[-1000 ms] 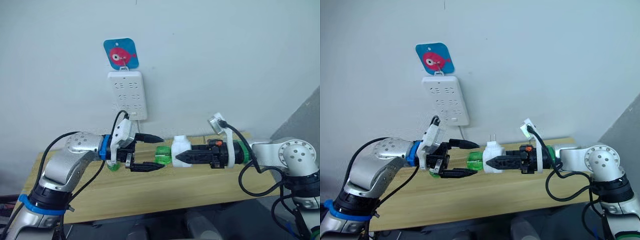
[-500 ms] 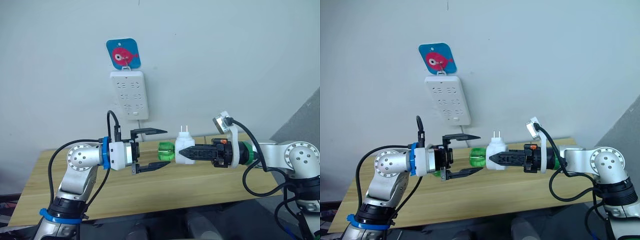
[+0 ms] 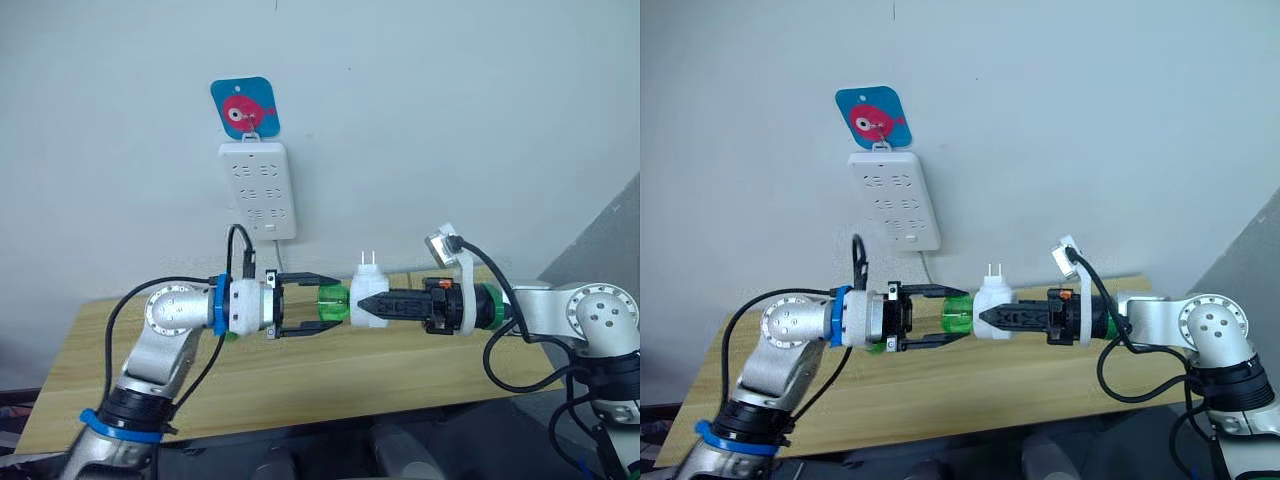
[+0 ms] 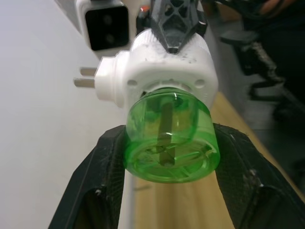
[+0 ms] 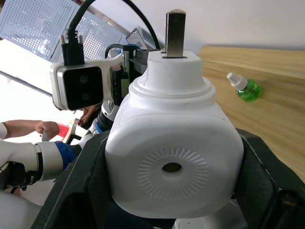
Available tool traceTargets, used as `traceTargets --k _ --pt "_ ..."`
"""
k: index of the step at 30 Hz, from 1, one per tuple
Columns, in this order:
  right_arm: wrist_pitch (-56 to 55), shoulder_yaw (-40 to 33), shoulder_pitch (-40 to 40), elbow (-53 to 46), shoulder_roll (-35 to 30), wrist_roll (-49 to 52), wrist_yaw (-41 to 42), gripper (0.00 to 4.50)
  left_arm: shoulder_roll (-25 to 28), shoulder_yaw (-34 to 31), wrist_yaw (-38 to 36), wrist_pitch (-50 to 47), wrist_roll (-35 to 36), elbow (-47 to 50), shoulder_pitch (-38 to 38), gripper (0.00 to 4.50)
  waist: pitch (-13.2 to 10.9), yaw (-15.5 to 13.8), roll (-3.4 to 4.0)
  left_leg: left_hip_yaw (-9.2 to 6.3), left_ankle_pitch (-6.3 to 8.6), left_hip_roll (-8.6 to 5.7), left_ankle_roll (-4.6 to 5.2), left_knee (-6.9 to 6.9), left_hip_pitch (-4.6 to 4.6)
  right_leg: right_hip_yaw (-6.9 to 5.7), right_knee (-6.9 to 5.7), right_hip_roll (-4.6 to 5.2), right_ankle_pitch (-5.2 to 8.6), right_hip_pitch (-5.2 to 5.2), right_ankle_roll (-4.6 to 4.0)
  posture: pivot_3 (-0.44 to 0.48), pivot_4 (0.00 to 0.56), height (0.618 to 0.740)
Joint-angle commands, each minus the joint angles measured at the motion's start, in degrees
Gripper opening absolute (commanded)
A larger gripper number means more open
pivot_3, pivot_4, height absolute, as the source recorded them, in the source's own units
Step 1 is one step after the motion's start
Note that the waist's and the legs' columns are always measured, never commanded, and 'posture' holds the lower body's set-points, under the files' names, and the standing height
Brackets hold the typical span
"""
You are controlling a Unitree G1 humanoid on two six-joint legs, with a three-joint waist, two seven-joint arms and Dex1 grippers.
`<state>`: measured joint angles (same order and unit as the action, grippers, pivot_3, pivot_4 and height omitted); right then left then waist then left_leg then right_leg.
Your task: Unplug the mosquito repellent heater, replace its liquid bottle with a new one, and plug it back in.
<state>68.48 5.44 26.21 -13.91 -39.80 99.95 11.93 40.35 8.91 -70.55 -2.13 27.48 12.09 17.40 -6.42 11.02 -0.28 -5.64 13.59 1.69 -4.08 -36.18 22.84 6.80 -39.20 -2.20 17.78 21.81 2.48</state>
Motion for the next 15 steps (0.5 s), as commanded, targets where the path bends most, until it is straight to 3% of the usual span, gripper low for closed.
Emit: traceTargets --k 1,6,11,15 --pt "0.8 -1.7 2.3 -3.6 -1.0 -1.6 5.2 3.00 8.0 0.3 -0.1 -31.3 11.7 1.8 5.9 2.27 0.0 0.0 -0.01 -0.03 0.00 -0.01 0.01 -0.01 0.02 -0.03 0.01 0.00 0.00 0.01 0.00 -0.160 0.064 0.740" --pt "1.3 -1.4 3.4 -4.5 -0.8 -4.2 9.2 3.00 9.7 1.4 -0.9 -51.7 20.0 -2.9 15.1 2.27 0.0 0.1 0.01 -0.06 0.00 -0.01 0.01 -0.02 -0.05 -0.11 -0.03 -0.02 0.01 -0.02 0.00 -0.159 0.063 0.740" --pt "1.3 -1.4 3.5 -4.6 -0.5 -4.7 10.2 3.00 7.6 -0.1 -0.6 -51.3 19.8 -3.6 15.9 2.27 0.0 0.1 0.01 -0.07 0.00 0.00 0.00 0.02 -0.03 -0.11 0.01 -0.03 0.01 0.00 -0.01 -0.165 0.062 0.740" --pt "1.1 -1.8 3.1 -3.9 -0.5 -3.6 9.2 3.00 6.2 -1.5 0.0 -38.3 13.2 -0.1 11.0 3.59 0.0 0.1 0.01 -0.05 -0.01 0.01 0.00 0.04 -0.04 -0.07 0.00 -0.02 0.01 0.03 -0.02 -0.162 0.063 0.740"
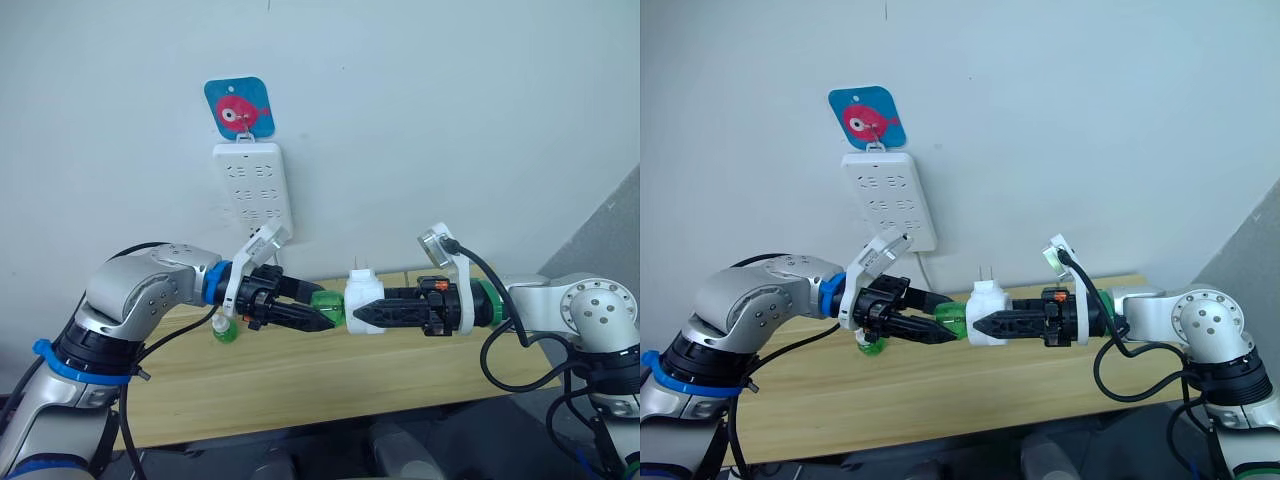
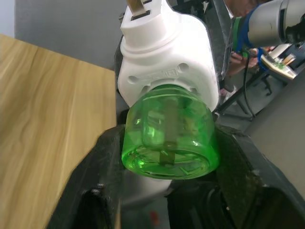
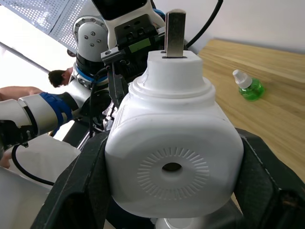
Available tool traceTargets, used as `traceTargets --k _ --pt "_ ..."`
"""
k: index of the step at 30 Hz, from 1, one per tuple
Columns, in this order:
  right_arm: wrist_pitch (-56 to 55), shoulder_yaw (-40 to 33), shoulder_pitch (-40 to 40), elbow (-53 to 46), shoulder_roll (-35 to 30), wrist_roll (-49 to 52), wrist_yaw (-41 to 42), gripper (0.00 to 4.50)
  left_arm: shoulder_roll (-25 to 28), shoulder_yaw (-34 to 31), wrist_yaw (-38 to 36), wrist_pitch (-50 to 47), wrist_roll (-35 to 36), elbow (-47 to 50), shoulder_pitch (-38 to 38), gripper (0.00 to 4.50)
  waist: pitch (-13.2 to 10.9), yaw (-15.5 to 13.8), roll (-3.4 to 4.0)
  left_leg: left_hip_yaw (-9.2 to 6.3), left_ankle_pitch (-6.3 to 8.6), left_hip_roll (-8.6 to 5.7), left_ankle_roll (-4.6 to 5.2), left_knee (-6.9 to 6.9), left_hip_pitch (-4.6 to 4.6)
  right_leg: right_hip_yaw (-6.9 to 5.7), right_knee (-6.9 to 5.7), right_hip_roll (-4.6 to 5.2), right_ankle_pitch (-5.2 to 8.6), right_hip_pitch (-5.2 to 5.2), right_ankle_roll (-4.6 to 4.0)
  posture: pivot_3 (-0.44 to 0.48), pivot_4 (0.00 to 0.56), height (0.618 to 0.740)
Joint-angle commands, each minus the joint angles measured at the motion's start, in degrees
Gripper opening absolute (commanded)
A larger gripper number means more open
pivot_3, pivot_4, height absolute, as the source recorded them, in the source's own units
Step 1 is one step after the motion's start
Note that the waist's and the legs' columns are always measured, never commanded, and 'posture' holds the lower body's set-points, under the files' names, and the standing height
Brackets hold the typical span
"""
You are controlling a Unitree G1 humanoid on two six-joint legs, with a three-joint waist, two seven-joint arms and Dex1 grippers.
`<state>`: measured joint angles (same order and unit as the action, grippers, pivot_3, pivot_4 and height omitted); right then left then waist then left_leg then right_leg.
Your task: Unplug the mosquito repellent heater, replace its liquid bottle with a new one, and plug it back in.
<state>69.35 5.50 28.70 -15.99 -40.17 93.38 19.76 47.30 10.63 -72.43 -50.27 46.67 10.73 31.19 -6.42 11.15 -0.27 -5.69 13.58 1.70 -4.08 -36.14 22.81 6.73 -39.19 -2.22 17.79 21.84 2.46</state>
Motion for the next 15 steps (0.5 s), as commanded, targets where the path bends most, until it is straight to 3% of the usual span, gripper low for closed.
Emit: traceTargets --k 1,2,5,10,15 --pt "0.2 -2.1 0.5 -1.6 -0.1 3.4 1.0 3.00 -1.9 -4.0 2.4 15.1 -8.4 1.9 -4.3 3.96 0.0 -0.1 -0.01 0.06 0.00 0.00 0.00 0.01 -0.03 0.05 0.00 0.00 0.00 0.00 0.00 -0.162 0.063 0.740" --pt "0.1 -2.3 0.4 -1.1 -0.2 3.8 0.6 3.00 -3.3 -4.9 1.8 23.2 -11.5 2.5 -6.5 4.28 0.0 -0.2 -0.01 0.01 0.00 0.00 -0.01 0.00 0.01 0.02 0.01 0.00 0.00 0.00 0.00 -0.161 0.064 0.740" --pt "-0.1 -3.0 -0.1 0.2 -0.4 4.7 -0.5 3.00 -7.2 -7.2 3.4 42.6 -20.1 2.6 -12.5 4.30 0.0 -0.6 -0.01 0.09 -0.01 -0.02 -0.01 -0.02 0.01 0.09 0.07 0.06 -0.01 -0.03 -0.01 -0.159 0.066 0.740" --pt "-0.3 -3.7 -0.9 1.5 -0.7 5.9 -1.9 3.00 -12.3 -10.3 3.3 66.8 -26.2 -0.7 -19.9 4.30 0.0 -0.9 0.00 0.18 0.00 -0.02 -0.01 -0.02 -0.01 0.16 0.07 0.08 -0.05 -0.03 -0.07 -0.155 0.068 0.740" --pt "-0.4 -4.0 -0.9 1.9 -0.7 5.9 -2.6 3.00 -16.0 -11.0 6.6 80.4 -30.1 -4.8 -22.5 4.30 0.0 -1.6 -0.01 0.23 0.00 -0.03 -0.01 -0.14 0.00 0.20 0.07 0.08 -0.08 -0.07 0.05 -0.159 0.069 0.740"
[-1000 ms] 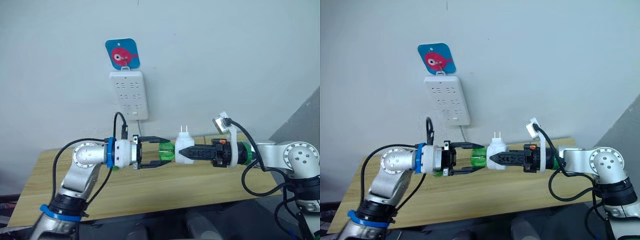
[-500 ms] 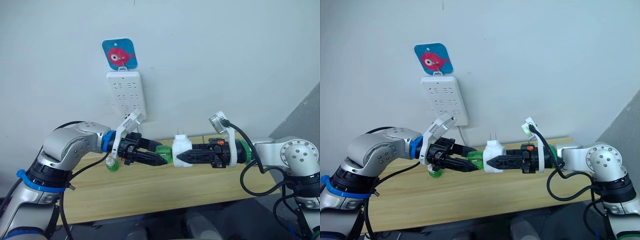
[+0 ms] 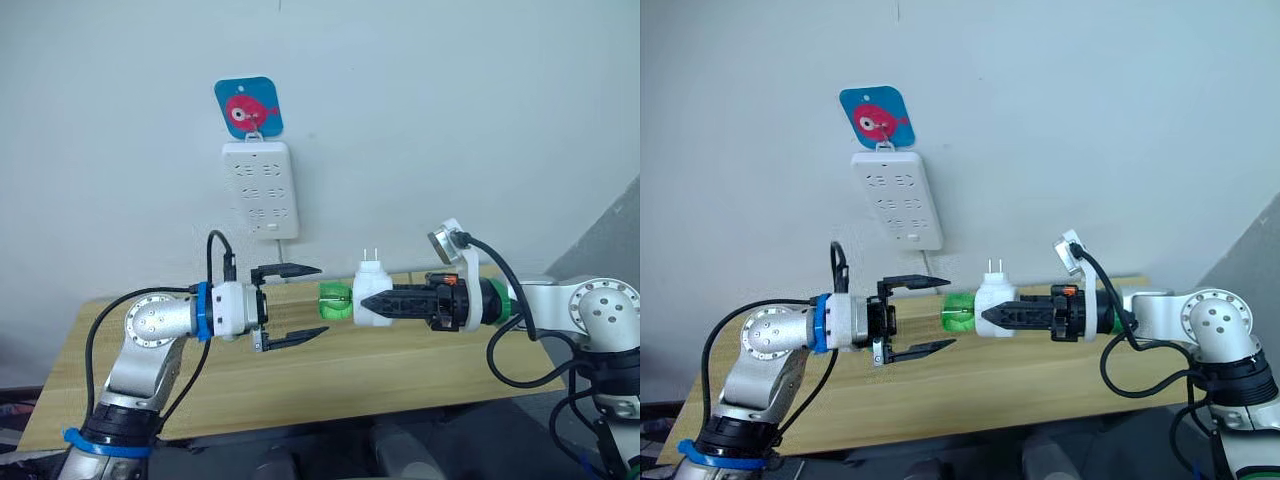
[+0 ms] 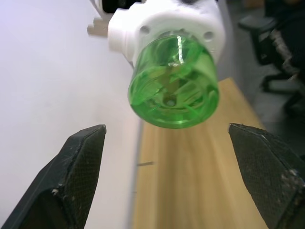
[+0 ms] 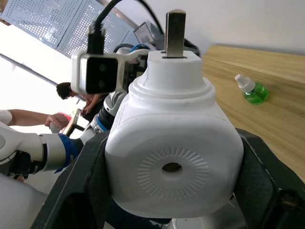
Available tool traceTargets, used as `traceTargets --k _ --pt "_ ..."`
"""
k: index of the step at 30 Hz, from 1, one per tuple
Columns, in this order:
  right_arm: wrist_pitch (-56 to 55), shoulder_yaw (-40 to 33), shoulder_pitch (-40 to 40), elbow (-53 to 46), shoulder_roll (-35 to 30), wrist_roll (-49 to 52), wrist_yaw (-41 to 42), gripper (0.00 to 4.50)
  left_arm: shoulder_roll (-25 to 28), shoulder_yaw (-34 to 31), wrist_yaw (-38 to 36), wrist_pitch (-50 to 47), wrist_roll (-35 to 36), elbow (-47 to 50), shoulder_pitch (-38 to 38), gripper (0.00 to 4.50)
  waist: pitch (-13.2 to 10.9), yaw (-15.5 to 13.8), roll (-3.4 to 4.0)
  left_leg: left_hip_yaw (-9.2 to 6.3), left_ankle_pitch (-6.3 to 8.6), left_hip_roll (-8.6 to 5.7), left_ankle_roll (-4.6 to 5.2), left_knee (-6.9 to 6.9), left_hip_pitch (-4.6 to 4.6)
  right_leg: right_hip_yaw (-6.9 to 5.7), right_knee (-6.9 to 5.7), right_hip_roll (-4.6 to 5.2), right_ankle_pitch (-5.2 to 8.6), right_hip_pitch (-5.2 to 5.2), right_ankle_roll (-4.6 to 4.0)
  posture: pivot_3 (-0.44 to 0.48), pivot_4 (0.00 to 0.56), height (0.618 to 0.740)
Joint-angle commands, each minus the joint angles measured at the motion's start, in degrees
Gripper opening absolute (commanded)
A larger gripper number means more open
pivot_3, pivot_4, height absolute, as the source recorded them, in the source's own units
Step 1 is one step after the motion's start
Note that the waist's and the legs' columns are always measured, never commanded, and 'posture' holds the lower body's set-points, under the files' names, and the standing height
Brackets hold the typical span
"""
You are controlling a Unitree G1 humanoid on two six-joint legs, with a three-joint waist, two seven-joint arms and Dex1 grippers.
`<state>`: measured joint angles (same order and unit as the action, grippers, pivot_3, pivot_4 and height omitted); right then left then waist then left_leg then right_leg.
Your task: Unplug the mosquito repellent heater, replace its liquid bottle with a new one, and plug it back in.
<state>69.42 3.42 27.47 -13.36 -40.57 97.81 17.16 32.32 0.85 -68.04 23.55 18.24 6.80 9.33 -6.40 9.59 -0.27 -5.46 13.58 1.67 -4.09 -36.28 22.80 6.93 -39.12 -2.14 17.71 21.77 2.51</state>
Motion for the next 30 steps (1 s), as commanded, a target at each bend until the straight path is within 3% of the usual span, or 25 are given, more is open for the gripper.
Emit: traceTargets --k 1,6,18,21,25,28,30 --pt "-0.5 -1.9 0.3 -0.7 -0.3 1.5 -0.1 3.00 -1.4 -1.2 2.8 7.5 -1.9 -1.1 -0.8 4.30 0.0 0.0 0.00 0.00 0.00 0.00 0.00 -0.03 0.01 0.01 0.00 0.00 -0.01 0.00 0.02 -0.159 0.069 0.740" --pt "-0.6 -2.0 0.4 -0.7 -0.2 1.3 -0.5 3.00 -3.8 0.2 6.5 10.6 -2.7 -1.4 1.1 4.30 0.0 0.0 -0.01 0.01 0.00 -0.01 0.01 -0.16 0.04 0.02 0.00 0.01 -0.06 -0.04 0.13 -0.157 0.069 0.740" --pt "-0.7 -1.8 0.2 -1.2 0.2 1.1 -1.1 3.00 -2.5 4.6 5.6 11.2 -1.1 -1.0 2.1 4.30 0.0 0.1 0.01 0.01 0.01 -0.02 0.01 -0.37 0.03 0.02 -0.08 0.00 -0.10 -0.08 0.17 -0.163 0.073 0.740" --pt "-0.6 -1.8 0.2 -1.3 0.3 1.2 -1.2 3.00 -2.1 5.4 5.1 10.6 -0.6 -0.9 2.2 3.69 0.0 0.1 0.01 0.00 0.01 -0.02 0.01 -0.39 0.03 0.02 -0.09 -0.01 -0.10 -0.09 0.17 -0.163 0.074 0.740" --pt "-0.6 -1.8 0.2 -1.4 0.4 1.1 -1.2 3.00 -0.6 6.2 4.0 7.5 1.0 0.1 2.2 2.40 0.0 0.1 0.01 0.00 0.01 -0.01 0.01 -0.40 0.03 0.02 -0.10 -0.01 -0.11 -0.10 0.18 -0.164 0.076 0.740" --pt "-0.4 -1.8 0.3 -1.5 0.3 1.0 -1.1 3.00 2.3 6.9 1.8 1.3 3.1 2.0 3.1 2.28 0.0 0.1 0.01 -0.01 0.01 -0.01 0.01 -0.40 0.03 0.02 -0.11 -0.02 -0.10 -0.09 0.18 -0.164 0.076 0.740" --pt "-0.1 -1.8 0.5 -1.7 0.1 0.1 -0.2 3.00 5.6 7.4 2.2 -11.2 6.2 4.8 4.5 2.28 0.0 0.2 0.01 -0.02 0.01 -0.01 0.01 -0.41 0.03 0.01 -0.13 -0.03 -0.10 -0.09 0.18 -0.164 0.076 0.740"
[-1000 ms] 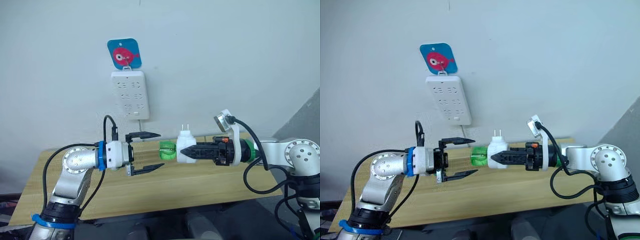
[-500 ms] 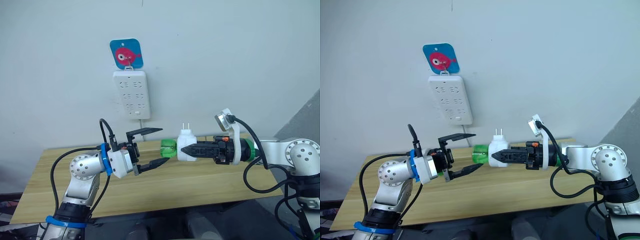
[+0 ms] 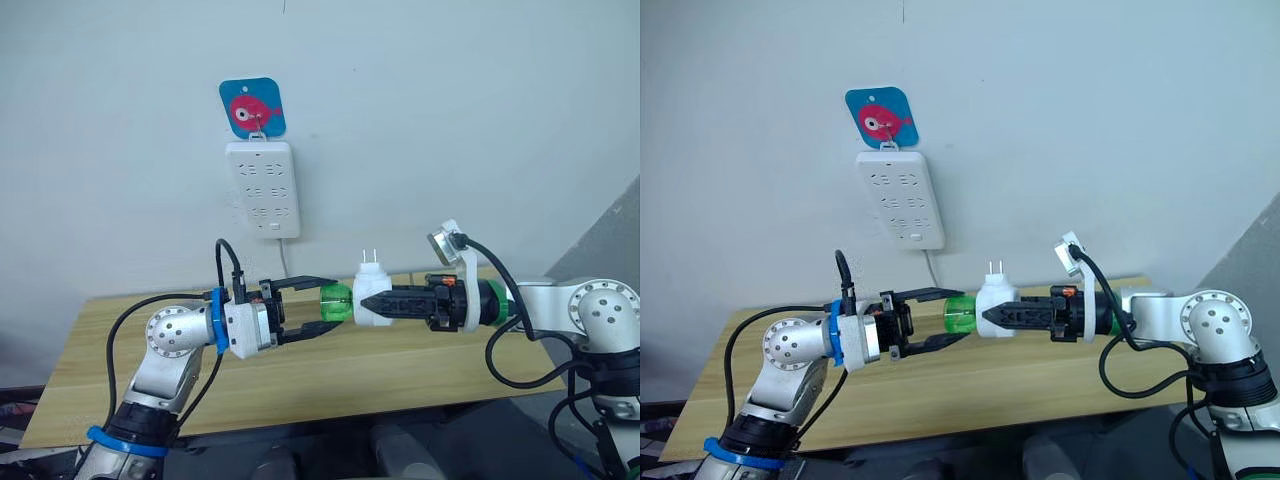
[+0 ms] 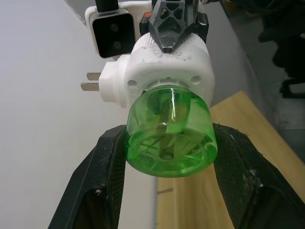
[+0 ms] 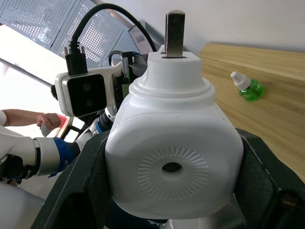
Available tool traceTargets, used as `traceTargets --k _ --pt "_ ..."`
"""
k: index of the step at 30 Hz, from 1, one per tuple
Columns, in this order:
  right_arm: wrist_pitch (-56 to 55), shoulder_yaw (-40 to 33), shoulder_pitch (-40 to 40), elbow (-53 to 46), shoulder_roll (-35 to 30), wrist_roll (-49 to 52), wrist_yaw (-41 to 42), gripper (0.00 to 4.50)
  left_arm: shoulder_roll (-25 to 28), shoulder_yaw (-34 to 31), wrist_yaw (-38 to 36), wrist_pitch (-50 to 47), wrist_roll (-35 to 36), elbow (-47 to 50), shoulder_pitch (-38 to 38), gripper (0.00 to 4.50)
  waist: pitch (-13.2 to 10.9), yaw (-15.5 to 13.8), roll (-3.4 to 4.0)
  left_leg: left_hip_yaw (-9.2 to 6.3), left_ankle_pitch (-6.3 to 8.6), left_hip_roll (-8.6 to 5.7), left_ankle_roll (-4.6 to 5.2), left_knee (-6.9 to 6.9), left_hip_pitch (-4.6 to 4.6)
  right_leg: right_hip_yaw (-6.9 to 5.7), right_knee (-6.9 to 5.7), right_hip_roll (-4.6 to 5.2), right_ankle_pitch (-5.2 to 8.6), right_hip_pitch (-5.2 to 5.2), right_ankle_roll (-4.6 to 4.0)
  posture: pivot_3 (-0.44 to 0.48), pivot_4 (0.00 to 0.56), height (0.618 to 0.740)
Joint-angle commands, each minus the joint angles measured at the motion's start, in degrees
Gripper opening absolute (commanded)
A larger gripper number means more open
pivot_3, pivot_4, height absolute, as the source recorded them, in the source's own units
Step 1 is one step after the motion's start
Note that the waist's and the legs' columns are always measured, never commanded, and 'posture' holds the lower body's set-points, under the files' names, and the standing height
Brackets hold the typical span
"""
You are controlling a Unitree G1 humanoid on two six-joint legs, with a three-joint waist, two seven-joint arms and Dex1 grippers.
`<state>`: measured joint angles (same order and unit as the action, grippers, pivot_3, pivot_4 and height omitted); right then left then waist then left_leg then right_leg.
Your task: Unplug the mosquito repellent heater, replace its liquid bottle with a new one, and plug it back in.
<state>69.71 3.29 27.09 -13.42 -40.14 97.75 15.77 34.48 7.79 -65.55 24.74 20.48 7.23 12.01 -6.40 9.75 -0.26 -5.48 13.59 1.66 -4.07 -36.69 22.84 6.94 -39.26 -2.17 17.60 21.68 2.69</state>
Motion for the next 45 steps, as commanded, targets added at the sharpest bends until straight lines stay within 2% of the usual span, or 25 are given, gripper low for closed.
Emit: traceTargets --k 1,4,7,10,13,14,17,21,24,32,35,39,45 --pt "-0.2 -1.6 1.1 -1.9 -0.5 -0.4 1.8 3.00 5.8 0.8 1.2 -22.8 6.4 5.9 3.7 2.28 0.0 0.1 -0.01 0.00 0.00 0.00 0.00 -0.01 0.00 0.00 -0.02 0.00 0.00 0.00 0.00 -0.154 0.078 0.740" --pt "0.3 -1.4 1.9 -2.9 -0.8 -2.6 4.1 3.00 11.8 1.2 5.0 -53.5 18.9 8.7 10.6 2.28 -0.1 0.1 -0.05 -0.04 0.00 -0.01 0.00 -0.12 0.03 -0.02 -0.18 -0.02 0.01 0.06 0.01 -0.145 0.077 0.740" --pt "0.6 -1.0 2.9 -3.9 -0.8 -4.9 6.9 3.00 16.3 2.1 3.0 -73.9 27.7 7.4 17.1 2.28 -0.2 0.1 -0.04 -0.06 0.01 0.00 0.01 -0.15 0.00 -0.06 -0.25 -0.06 0.02 0.06 0.01 -0.145 0.077 0.740" --pt "0.9 -1.0 4.3 -3.6 -0.4 -5.9 8.7 3.00 14.8 0.6 4.0 -82.5 32.0 4.6 22.1 2.28 -0.2 0.2 0.01 -0.07 0.01 0.02 0.01 -0.10 0.00 -0.07 -0.25 -0.10 0.03 0.11 -0.01 -0.153 0.074 0.740" --pt "1.3 -1.1 5.1 -2.9 -0.2 -6.9 10.1 3.00 12.2 -1.8 5.2 -84.2 34.0 4.2 23.2 2.28 -0.2 0.3 0.02 -0.05 0.01 0.04 0.01 -0.08 0.02 -0.07 -0.25 -0.12 0.05 0.15 -0.03 -0.154 0.072 0.740" --pt "1.4 -1.2 5.2 -2.7 -0.2 -7.0 10.3 3.00 11.6 -2.4 5.0 -82.4 32.9 4.4 22.4 2.28 -0.2 0.3 0.02 -0.05 0.01 0.04 0.01 -0.07 0.02 -0.06 -0.25 -0.12 0.05 0.16 -0.04 -0.154 0.072 0.740" --pt "1.9 -1.5 5.4 -2.0 -0.1 -7.2 10.9 3.00 12.3 -2.6 1.5 -79.3 30.8 5.9 20.2 3.28 -0.2 0.3 0.01 -0.06 0.01 0.04 0.01 -0.06 0.04 -0.05 -0.25 -0.12 0.05 0.17 -0.05 -0.149 0.070 0.740" --pt "2.5 -2.1 5.3 -1.5 0.2 -7.1 10.8 3.00 11.1 -4.4 1.6 -73.4 27.9 8.2 17.3 4.48 -0.2 0.1 0.02 -0.03 0.01 0.05 0.01 -0.05 0.05 -0.02 -0.26 -0.11 0.05 0.20 -0.06 -0.144 0.067 0.740" --pt "2.8 -2.5 4.9 -1.1 0.3 -6.6 10.4 3.00 11.0 -4.5 -0.3 -61.5 20.8 11.0 12.7 4.50 -0.2 -0.2 0.02 -0.01 0.01 0.04 0.00 -0.08 0.06 0.00 -0.24 -0.11 0.05 0.20 -0.06 -0.143 0.065 0.740" --pt "2.3 -4.1 3.7 0.6 0.9 -5.2 8.0 3.00 3.5 -7.2 -1.0 -25.9 5.5 10.0 1.5 4.50 -0.2 -0.4 0.02 0.10 0.01 0.03 0.00 -0.11 0.07 0.12 -0.23 -0.08 0.05 0.19 -0.06 -0.143 0.063 0.740" --pt "2.3 -4.2 3.7 0.8 1.1 -4.9 7.3 3.00 -0.7 -7.2 -0.8 -11.7 1.1 6.4 1.1 4.50 -0.2 -0.4 0.01 0.18 0.01 0.02 0.00 -0.17 0.06 0.18 -0.23 -0.05 0.03 0.17 -0.05 -0.145 0.063 0.740" --pt "2.2 -4.2 4.0 1.1 1.4 -5.1 6.9 3.00 -4.4 -6.3 -1.8 2.3 -1.5 1.9 2.3 4.50 -0.2 -0.4 0.00 0.34 0.01 0.01 0.01 -0.21 0.04 0.30 -0.22 -0.05 -0.01 0.17 0.03 -0.147 0.062 0.740" --pt "2.3 -4.1 4.3 1.2 1.8 -5.2 6.4 3.00 -5.8 -4.3 -1.4 13.7 -4.4 -3.9 3.1 4.50 -0.2 -0.2 0.02 0.37 0.01 0.01 0.01 -0.20 0.03 0.34 -0.22 -0.05 -0.04 0.17 0.07 -0.151 0.061 0.740"
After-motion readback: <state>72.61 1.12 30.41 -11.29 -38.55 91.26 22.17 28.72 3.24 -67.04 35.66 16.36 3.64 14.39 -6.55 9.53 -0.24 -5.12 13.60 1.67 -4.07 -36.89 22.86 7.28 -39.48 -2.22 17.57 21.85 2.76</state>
